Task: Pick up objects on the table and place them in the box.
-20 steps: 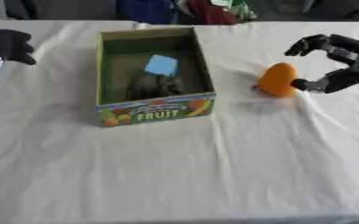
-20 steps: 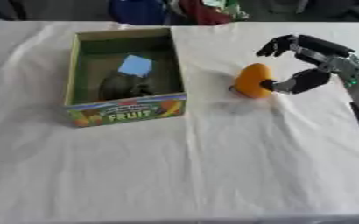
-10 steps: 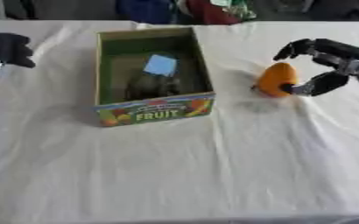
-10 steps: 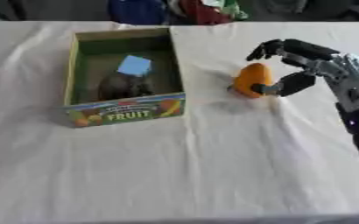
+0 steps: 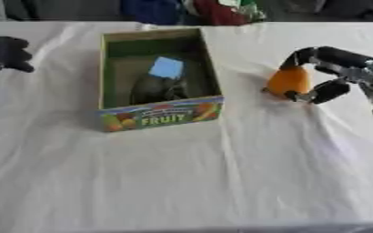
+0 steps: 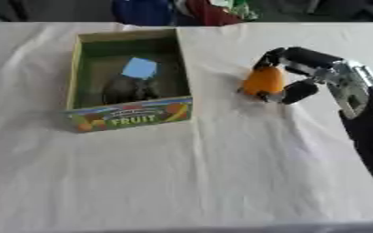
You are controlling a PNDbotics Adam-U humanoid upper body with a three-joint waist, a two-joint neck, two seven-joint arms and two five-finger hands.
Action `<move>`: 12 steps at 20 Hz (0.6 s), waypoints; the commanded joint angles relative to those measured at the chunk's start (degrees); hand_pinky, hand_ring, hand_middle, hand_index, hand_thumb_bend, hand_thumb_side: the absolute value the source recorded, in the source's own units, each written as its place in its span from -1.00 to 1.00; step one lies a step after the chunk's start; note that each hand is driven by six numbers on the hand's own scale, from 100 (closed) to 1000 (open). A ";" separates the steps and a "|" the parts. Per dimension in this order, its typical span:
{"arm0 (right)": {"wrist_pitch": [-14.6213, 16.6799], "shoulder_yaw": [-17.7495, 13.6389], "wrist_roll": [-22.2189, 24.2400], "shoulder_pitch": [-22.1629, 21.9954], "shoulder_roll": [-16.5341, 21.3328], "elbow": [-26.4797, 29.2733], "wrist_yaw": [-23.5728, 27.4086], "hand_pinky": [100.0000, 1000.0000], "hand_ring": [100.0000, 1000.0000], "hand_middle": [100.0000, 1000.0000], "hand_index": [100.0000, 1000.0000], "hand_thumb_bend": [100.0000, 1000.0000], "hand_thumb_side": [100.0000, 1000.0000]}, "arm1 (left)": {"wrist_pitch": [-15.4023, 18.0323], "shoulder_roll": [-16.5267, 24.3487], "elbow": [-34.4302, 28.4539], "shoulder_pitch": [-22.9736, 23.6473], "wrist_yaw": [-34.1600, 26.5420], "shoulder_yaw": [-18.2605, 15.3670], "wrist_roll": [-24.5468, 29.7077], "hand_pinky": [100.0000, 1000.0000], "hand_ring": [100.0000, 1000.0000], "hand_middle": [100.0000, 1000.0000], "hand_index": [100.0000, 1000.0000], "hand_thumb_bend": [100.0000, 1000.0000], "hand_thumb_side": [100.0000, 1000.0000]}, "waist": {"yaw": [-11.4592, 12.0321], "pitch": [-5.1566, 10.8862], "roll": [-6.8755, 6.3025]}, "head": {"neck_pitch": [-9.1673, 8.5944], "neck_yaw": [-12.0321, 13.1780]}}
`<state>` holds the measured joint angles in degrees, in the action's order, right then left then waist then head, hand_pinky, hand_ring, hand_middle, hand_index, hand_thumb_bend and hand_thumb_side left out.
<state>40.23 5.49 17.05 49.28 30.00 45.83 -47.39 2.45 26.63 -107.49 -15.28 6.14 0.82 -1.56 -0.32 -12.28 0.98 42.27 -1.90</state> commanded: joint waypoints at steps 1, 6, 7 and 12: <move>-0.69 -1.32 -2.51 1.13 0.89 -1.36 -3.03 0.43 0.39 0.29 0.52 -0.56 -0.44 | -0.01 0.65 -0.91 -0.35 0.12 -0.60 0.19 0.22 -0.02 0.00 0.37 -0.49 0.88 | 0.13 1.18 -0.06 | 0.38 -0.19; -1.50 -2.71 -6.90 1.14 0.93 -1.90 -5.38 0.31 0.05 -0.05 0.23 -0.63 -0.40 | -0.07 0.47 -0.78 -0.14 0.22 -0.65 0.17 0.22 -0.02 0.00 0.37 -0.53 0.90 | 0.25 1.17 0.01 | 0.32 -0.17; -1.67 -3.04 -7.84 1.20 0.99 -1.65 -5.30 0.26 -0.06 -0.17 0.10 -0.74 -0.47 | -0.08 0.43 -0.76 -0.11 0.23 -0.67 0.14 0.22 -0.02 0.00 0.37 -0.54 0.90 | 0.25 1.18 0.02 | 0.32 -0.15; -2.49 -4.66 -12.58 1.44 1.36 0.08 -1.74 0.10 -0.30 -0.44 -0.20 -1.00 -0.79 | -0.10 0.19 -0.63 -0.04 0.19 -0.72 0.07 0.22 -0.02 -0.01 0.37 -0.55 0.91 | 0.17 1.22 -0.02 | 0.33 -0.05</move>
<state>37.93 1.69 5.74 49.42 29.92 44.41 -50.27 2.41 26.15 -107.43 -15.06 6.20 0.81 -1.51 -0.06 -12.20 1.02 42.28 -1.99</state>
